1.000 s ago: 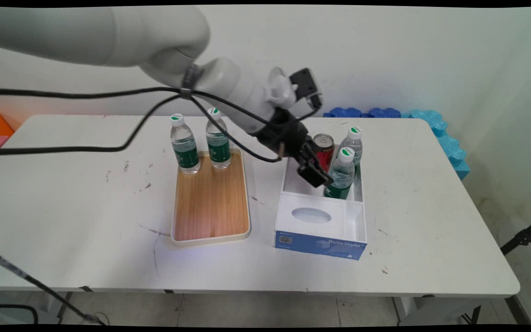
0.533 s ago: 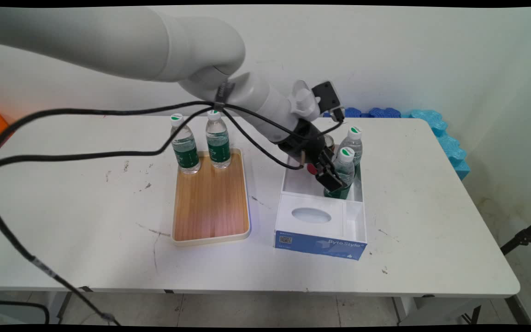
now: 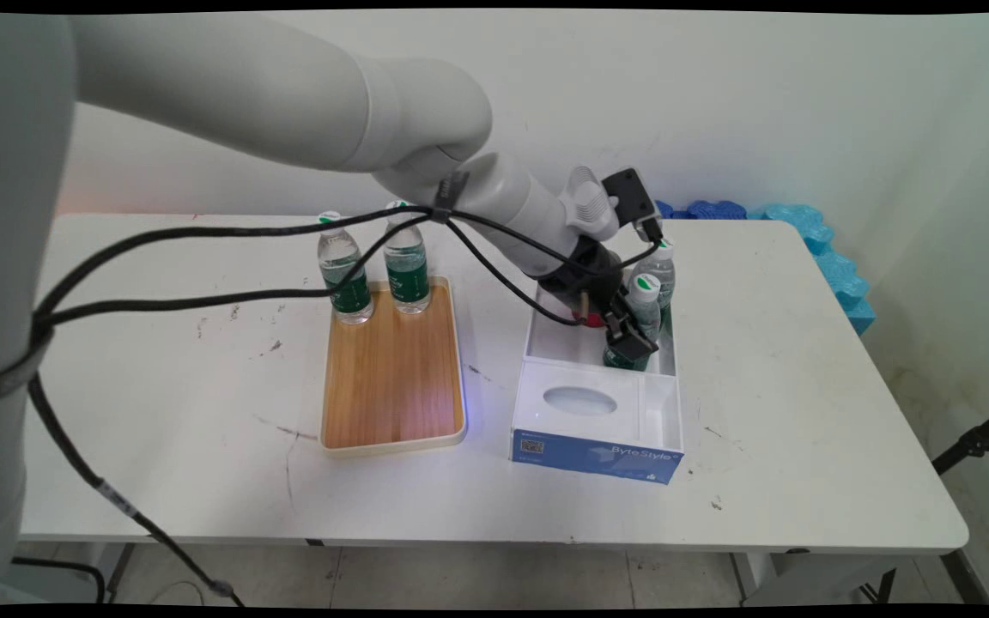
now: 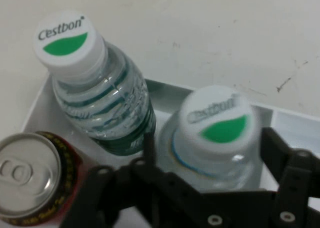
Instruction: Pick up the green bottle from the white box, then place the picked object on the tray
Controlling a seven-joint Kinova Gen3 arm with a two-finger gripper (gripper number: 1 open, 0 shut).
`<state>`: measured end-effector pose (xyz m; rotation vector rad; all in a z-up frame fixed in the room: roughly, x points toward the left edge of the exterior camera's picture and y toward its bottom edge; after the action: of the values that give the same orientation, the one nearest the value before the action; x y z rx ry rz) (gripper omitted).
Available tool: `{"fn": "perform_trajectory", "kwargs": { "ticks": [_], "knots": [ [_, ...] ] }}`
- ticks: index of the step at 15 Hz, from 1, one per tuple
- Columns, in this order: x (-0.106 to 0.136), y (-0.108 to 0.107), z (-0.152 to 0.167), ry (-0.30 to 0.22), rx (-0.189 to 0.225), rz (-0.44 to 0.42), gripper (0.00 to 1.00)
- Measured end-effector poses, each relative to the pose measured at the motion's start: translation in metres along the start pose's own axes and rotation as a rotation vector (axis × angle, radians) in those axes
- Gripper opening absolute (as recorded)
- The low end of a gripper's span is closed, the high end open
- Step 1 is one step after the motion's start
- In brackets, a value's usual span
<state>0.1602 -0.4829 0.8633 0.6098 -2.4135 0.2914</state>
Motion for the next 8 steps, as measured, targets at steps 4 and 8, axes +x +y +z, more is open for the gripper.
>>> {"fn": "perform_trajectory", "kwargs": {
  "ticks": [4, 8],
  "knots": [
    [0.0003, 0.0001, 0.0094, -0.01, 0.006, -0.01, 0.0],
    [-0.0019, -0.001, 0.0076, -0.013, 0.003, -0.019, 0.0]
  ]
}}
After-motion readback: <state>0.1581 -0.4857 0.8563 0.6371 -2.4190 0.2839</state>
